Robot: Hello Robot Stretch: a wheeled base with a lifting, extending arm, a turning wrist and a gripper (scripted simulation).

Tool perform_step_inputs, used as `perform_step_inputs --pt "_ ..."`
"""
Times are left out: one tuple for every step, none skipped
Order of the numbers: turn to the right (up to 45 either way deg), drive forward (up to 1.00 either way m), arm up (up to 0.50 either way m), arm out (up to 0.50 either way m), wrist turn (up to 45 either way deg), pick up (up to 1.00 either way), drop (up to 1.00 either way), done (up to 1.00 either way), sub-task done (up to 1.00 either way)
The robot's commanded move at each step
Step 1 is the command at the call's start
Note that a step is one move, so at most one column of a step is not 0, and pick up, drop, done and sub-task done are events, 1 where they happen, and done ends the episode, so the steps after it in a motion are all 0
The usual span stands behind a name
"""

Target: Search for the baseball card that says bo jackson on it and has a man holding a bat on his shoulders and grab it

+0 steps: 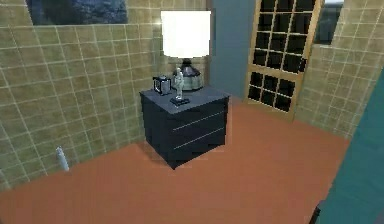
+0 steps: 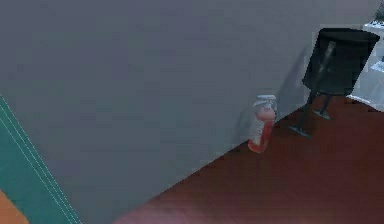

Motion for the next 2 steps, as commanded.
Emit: perform_step_inputs --pt "45.0 0.00 0.00 0.00 0.0 0.00 0.00 0.00 0.00" --pt "45.0 0.00 0.00 0.00 0.0 0.00 0.00 0.00 0.00"
